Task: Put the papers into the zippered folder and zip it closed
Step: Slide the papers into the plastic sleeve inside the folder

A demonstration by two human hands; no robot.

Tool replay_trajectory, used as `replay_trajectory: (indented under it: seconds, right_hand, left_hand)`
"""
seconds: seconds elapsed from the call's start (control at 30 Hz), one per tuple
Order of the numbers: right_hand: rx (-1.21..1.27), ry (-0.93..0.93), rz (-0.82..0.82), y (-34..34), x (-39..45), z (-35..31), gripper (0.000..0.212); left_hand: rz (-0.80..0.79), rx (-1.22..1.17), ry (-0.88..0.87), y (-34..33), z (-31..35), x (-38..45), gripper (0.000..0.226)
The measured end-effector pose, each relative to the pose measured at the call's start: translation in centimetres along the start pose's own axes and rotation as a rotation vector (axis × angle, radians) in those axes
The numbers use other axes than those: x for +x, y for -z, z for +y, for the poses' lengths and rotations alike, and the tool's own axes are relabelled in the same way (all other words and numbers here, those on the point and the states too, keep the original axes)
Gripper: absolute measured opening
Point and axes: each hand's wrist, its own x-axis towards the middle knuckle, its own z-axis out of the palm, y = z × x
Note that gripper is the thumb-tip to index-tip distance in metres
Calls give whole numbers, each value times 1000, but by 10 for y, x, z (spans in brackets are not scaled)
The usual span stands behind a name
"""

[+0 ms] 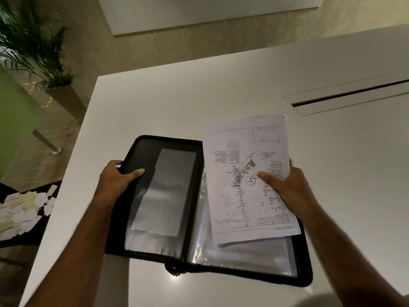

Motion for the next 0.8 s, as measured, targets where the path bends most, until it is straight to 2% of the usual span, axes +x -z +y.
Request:
replay_trajectory:
  seconds: [0.6, 0.8]
  right_hand:
    - [-92, -84, 12, 37, -5, 5, 27]
    - [-78, -101, 1, 48, -8, 9, 17]
  left_hand:
    - [-106, 186, -309, -18, 96, 75, 84]
    - [-151, 341, -448, -35, 136, 94, 84]
